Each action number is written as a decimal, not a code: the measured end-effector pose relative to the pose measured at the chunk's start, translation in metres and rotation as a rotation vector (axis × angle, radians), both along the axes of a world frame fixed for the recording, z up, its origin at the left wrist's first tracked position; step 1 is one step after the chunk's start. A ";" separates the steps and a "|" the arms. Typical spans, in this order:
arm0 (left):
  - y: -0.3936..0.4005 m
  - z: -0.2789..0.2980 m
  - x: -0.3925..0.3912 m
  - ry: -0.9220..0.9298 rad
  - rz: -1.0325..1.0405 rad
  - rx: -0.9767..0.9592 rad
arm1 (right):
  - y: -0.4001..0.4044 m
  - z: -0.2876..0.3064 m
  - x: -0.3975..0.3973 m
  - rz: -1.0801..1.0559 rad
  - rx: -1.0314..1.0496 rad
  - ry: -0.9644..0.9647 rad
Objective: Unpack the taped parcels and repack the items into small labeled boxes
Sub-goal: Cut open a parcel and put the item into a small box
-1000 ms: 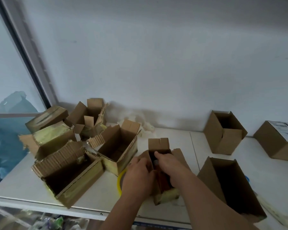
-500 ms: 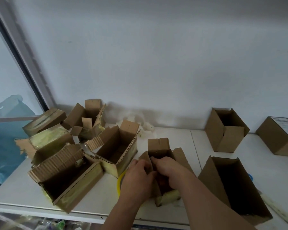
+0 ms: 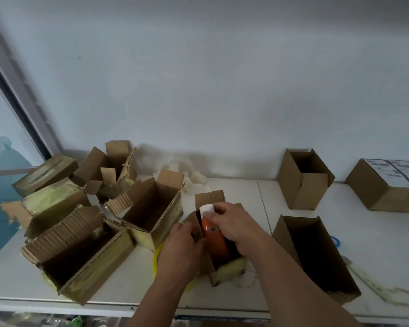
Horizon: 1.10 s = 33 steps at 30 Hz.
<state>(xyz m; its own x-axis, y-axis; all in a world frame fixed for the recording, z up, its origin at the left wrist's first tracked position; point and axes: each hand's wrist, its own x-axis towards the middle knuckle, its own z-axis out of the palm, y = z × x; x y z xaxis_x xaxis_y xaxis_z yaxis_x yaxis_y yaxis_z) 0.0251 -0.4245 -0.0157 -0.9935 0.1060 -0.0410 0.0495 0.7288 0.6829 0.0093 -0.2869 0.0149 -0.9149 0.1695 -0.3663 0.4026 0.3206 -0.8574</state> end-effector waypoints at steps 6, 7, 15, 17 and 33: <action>0.002 0.008 0.002 0.006 0.004 -0.049 | 0.021 0.031 0.020 0.034 0.029 0.188; 0.002 0.009 0.002 0.016 0.001 -0.077 | 0.027 0.036 0.025 0.018 0.012 0.216; 0.037 0.021 0.010 0.362 -0.013 -0.221 | 0.089 0.058 0.078 -0.210 -0.150 0.320; 0.059 0.034 0.022 0.412 -0.038 -0.071 | 0.104 0.058 0.094 -0.259 -0.133 0.308; 0.142 0.031 0.066 -0.167 -0.110 0.462 | 0.159 0.042 0.140 -0.642 -0.472 0.406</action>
<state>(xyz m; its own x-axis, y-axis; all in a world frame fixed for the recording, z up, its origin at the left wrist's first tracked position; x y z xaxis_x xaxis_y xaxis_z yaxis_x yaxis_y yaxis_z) 0.0913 -0.2823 0.0151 -0.9592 0.2545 -0.1230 -0.0288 0.3449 0.9382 0.1490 -0.1277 0.0570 -0.7700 0.6072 -0.1961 0.0199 -0.2844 -0.9585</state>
